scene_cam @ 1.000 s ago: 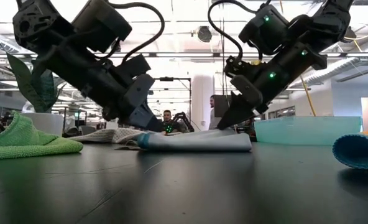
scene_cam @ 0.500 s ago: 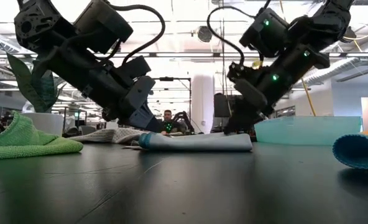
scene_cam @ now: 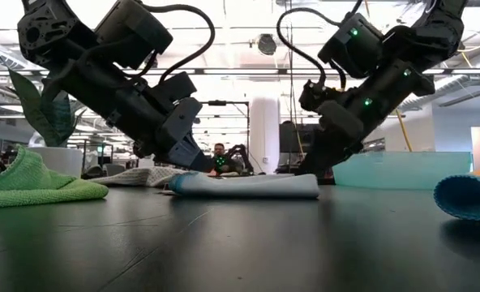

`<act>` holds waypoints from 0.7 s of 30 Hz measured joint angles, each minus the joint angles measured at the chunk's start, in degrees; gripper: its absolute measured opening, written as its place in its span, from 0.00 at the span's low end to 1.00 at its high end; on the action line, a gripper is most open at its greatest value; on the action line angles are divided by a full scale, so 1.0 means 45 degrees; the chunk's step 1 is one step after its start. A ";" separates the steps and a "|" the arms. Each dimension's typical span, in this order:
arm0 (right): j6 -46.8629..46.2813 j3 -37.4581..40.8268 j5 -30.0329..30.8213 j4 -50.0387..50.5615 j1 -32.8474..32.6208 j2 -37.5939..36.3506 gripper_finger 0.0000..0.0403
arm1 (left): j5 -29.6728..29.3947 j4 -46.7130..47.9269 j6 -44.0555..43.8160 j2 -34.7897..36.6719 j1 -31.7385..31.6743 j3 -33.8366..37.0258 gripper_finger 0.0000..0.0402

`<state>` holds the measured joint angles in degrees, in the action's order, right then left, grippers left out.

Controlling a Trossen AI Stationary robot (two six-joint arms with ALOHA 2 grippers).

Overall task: Fold microfiber towels
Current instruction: Fold the light blue microfiber cloth

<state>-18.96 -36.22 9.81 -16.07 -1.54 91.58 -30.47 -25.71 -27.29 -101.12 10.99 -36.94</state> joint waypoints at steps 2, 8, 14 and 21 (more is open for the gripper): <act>0.0010 0.0007 -0.0291 -0.0045 -0.0139 -0.0329 0.01 | 0.0003 0.0027 0.0000 0.0000 0.0003 0.0002 0.06; 0.0028 0.0007 -0.0896 -0.0079 -0.0963 -0.1687 0.01 | 0.0003 -0.0065 0.0000 0.0000 0.0003 -0.0001 0.06; -0.0910 0.0007 -0.0432 -0.0054 -0.1685 -0.1833 0.00 | 0.0008 -0.0335 0.0005 0.0000 0.0003 -0.0001 0.06; -0.2174 0.0525 0.1440 0.0014 -0.1849 -0.0784 0.00 | 0.0007 -0.0455 -0.0056 0.0000 0.0003 0.0002 0.06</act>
<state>-28.74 -33.86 16.29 -16.00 -9.86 88.05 -30.44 -27.75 -27.54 -101.12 11.00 -36.93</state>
